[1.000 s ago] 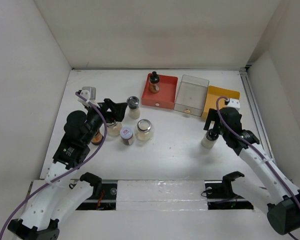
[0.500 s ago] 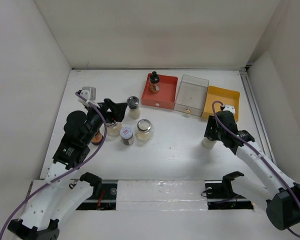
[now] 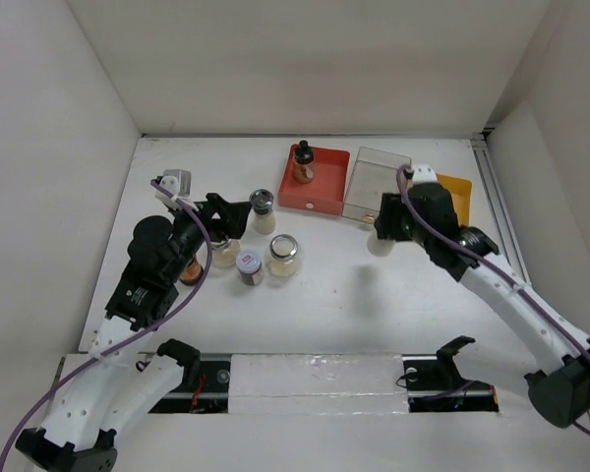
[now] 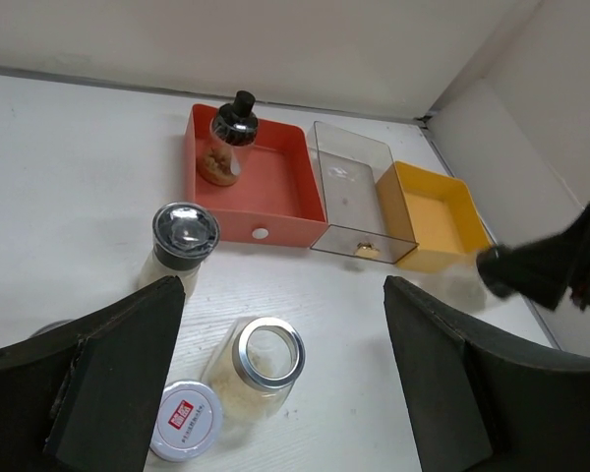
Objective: Organize the condiment bottles
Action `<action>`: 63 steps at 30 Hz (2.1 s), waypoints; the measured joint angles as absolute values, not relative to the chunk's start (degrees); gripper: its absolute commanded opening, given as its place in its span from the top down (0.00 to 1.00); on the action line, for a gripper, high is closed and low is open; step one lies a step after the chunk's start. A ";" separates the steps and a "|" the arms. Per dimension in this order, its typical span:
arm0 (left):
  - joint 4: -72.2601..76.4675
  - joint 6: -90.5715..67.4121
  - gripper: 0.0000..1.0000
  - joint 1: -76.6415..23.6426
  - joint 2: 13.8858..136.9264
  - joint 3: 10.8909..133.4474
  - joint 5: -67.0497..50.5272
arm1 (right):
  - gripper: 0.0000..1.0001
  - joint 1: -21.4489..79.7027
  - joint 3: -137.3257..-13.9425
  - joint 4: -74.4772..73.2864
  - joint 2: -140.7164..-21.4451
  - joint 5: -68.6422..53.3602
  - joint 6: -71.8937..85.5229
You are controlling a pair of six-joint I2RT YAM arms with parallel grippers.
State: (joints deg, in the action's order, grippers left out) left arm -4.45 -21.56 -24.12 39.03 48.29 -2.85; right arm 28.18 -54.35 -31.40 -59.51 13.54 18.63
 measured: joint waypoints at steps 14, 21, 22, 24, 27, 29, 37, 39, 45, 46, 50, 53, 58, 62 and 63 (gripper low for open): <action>-4.45 -21.54 0.22 -24.12 39.29 48.29 -2.90 | 0.49 25.12 -94.37 -9.67 -108.60 4.03 8.34; -4.45 -21.54 0.22 -24.12 39.31 48.29 -2.87 | 0.50 22.79 -107.13 -9.02 -123.66 2.07 7.27; -4.45 -21.54 0.22 -24.12 39.33 48.29 -2.87 | 0.50 22.50 -108.38 -9.02 -125.16 2.13 7.16; -4.45 -21.54 0.22 -24.12 39.38 48.29 -2.87 | 0.50 22.13 -110.78 -9.19 -127.96 2.20 6.79; -4.45 -21.54 0.22 -24.12 39.57 48.29 -2.87 | 0.50 22.02 -113.86 -9.67 -131.26 2.85 6.07; -4.45 -21.54 0.22 -24.12 39.79 48.29 -2.85 | 0.42 22.09 -114.93 -9.85 -132.73 3.07 5.93; -4.47 -21.54 0.17 -24.12 40.71 48.29 -2.92 | 0.14 22.17 -115.70 -11.11 -132.75 4.16 5.13; -4.47 -21.54 0.17 -24.12 40.73 48.29 -2.90 | 0.09 22.20 -114.67 -11.03 -131.85 4.49 4.86; -4.54 -21.54 0.23 -24.12 40.32 48.29 -1.61 | 0.11 23.66 -105.47 -9.93 -119.74 5.54 3.46; -4.54 -21.56 0.24 -24.12 39.99 48.29 -0.95 | 0.19 24.18 -103.68 -9.13 -116.95 5.39 3.07; -4.78 -22.13 0.34 -24.12 37.47 48.29 3.33 | 0.63 28.95 -96.05 -3.05 -104.81 1.08 1.67; -5.28 -22.90 0.34 -24.12 34.65 48.27 7.25 | 0.58 33.39 -93.62 0.21 -102.26 -2.59 1.06; -5.37 -23.46 0.34 -24.12 32.18 48.23 10.48 | 0.00 42.22 -89.45 1.37 -104.68 -8.21 0.23; -5.48 -23.51 0.33 -24.10 33.26 48.12 10.57 | 0.00 45.71 -88.31 -0.58 -108.84 -8.97 -0.47; -5.50 -23.51 0.33 -24.12 33.47 48.07 10.55 | 0.00 45.78 -88.33 -0.99 -109.65 -8.93 -0.49</action>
